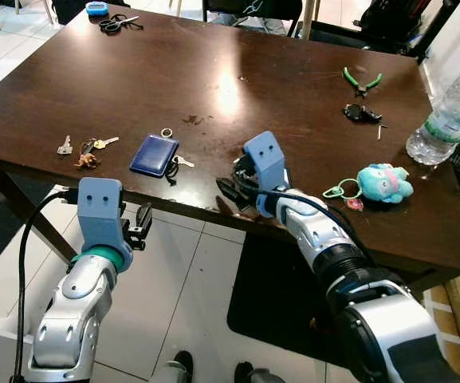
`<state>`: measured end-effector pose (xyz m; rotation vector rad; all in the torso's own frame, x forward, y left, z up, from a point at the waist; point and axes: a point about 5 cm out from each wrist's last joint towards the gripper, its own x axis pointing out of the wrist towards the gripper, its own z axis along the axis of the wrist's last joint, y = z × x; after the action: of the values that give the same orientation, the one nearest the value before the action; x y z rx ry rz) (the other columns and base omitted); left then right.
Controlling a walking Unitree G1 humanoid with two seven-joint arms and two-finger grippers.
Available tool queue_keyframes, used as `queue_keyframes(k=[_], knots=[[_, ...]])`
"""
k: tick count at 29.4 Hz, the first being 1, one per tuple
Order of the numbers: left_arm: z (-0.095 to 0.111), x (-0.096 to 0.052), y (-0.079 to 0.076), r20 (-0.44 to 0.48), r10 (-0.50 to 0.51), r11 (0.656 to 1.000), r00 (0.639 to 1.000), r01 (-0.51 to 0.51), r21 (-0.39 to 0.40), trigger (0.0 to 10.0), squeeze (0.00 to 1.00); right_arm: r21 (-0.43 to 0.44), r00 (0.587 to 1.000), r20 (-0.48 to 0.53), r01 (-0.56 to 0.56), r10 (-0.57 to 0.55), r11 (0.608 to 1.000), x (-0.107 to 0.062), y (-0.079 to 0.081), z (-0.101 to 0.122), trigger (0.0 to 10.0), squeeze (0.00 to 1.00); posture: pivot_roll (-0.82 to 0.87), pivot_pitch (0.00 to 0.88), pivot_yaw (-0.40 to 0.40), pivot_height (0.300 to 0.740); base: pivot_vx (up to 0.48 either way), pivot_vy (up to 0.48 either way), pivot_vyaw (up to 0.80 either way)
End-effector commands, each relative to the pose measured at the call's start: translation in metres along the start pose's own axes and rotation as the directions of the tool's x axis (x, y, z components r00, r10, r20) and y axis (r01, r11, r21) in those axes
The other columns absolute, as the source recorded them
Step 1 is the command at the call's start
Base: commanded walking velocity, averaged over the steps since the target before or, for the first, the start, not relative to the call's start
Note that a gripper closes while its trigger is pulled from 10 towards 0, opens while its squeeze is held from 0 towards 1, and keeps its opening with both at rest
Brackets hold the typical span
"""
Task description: Hang keys on a hook
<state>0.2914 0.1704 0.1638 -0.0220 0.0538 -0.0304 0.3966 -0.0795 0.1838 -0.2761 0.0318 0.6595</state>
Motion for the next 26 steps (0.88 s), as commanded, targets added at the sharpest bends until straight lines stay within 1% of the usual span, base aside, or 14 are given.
queue_keyframes(k=[1,10,12,13,14,15,18,19,20,22,23,24,25,26], knots=[[-0.002,-0.003,0.0,-0.005,-0.004,1.0,1.0,0.004,-0.006,10.0,0.0,-0.048,0.999,-0.017,-0.038,0.037,0.998,0.0,0.005,-0.004,10.0,0.0,0.04,0.127,0.034,0.74,0.0,0.0,0.0],[-0.003,-0.002,0.001,-0.006,-0.001,1.0,1.0,0.001,-0.001,10.0,0.0,-0.077,0.997,-0.054,-0.051,0.047,0.996,-0.001,0.006,-0.012,10.0,0.0,0.04,0.124,0.038,0.74,0.0,0.0,0.0],[-0.003,-0.002,0.001,-0.007,0.0,1.0,1.0,0.0,0.0,10.0,0.0,-0.072,0.997,-0.071,-0.017,0.012,0.997,-0.005,0.0,-0.018,10.0,0.0,0.03,0.124,0.042,0.74,0.0,0.0,0.0],[-0.003,-0.002,0.001,-0.007,0.0,1.0,1.0,0.0,0.0,10.0,0.0,-0.072,0.997,-0.071,-0.017,0.012,0.997,-0.005,0.0,-0.018,10.0,0.0,0.03,0.124,0.042,0.74,0.0,0.0,0.0],[-0.002,0.0,0.0,-0.002,-0.008,1.0,1.0,0.008,0.007,10.0,0.0,-0.052,0.997,-0.074,0.03,-0.034,0.998,-0.008,-0.008,-0.018,10.0,0.0,0.03,0.128,0.042,0.74,0.0,0.0,0.0],[0.0,0.001,-0.01,-0.001,-0.119,0.993,0.993,0.119,-0.014,10.0,0.0,-0.027,0.995,-0.074,0.066,-0.068,0.997,-0.011,-0.015,-0.019,10.0,0.0,0.02,0.125,0.047,0.74,0.0,0.0,0.0],[0.0,0.001,-0.01,-0.001,-0.119,0.993,0.993,0.119,-0.014,10.0,0.0,-0.027,0.995,-0.074,0.066,-0.068,0.997,-0.011,-0.015,-0.019,10.0,0.0,0.02,0.125,0.047,0.74,0.0,0.0,0.0],[0.002,0.001,-0.018,0.0,-0.201,0.979,0.98,0.201,-0.029,10.0,0.0,-0.01,0.994,-0.072,0.085,-0.086,0.996,-0.012,-0.018,-0.019,10.0,0.0,0.02,0.125,0.047,0.74,0.0,0.0,0.0],[-0.001,-0.001,-0.033,-0.021,-0.355,0.932,0.935,0.352,-0.087,10.0,0.0,-0.002,0.993,-0.07,0.09,-0.09,0.996,-0.013,-0.02,-0.02,10.0,0.0,0.0,0.122,0.06,0.74,0.0,0.0,0.0],[-0.001,-0.001,-0.033,-0.021,-0.355,0.932,0.935,0.352,-0.087,10.0,0.0,-0.002,0.993,-0.07,0.09,-0.09,0.996,-0.013,-0.02,-0.02,10.0,0.0,0.0,0.122,0.06,0.74,0.0,0.0,0.0],[-0.003,-0.004,-0.043,-0.03,-0.449,0.887,0.893,0.441,-0.134,10.0,0.0,-0.002,0.993,-0.07,0.09,-0.09,0.996,-0.014,-0.02,-0.021,10.0,0.0,0.0,0.122,0.065,0.74,0.0,0.0,0.0],[-0.003,-0.005,-0.047,-0.031,-0.495,0.858,0.868,0.484,-0.173,10.0,0.0,-0.004,0.993,-0.07,0.092,-0.092,0.996,-0.015,-0.02,-0.022,10.0,0.0,0.0,0.121,0.066,0.74,0.0,0.0,0.0],[-0.003,-0.005,-0.047,-0.031,-0.495,0.858,0.868,0.484,-0.173,10.0,0.0,-0.004,0.993,-0.07,0.092,-0.092,0.996,-0.015,-0.02,-0.022,10.0,0.0,0.0,0.121,0.066,0.74,0.0,0.0,0.0],[-0.003,-0.005,-0.048,-0.028,-0.502,0.851,0.865,0.487,-0.197,10.0,0.0,-0.005,0.993,-0.07,0.093,-0.093,0.996,-0.015,-0.021,-0.022,10.0,0.0,0.0,0.121,0.066,0.74,0.0,0.0,0.0]])
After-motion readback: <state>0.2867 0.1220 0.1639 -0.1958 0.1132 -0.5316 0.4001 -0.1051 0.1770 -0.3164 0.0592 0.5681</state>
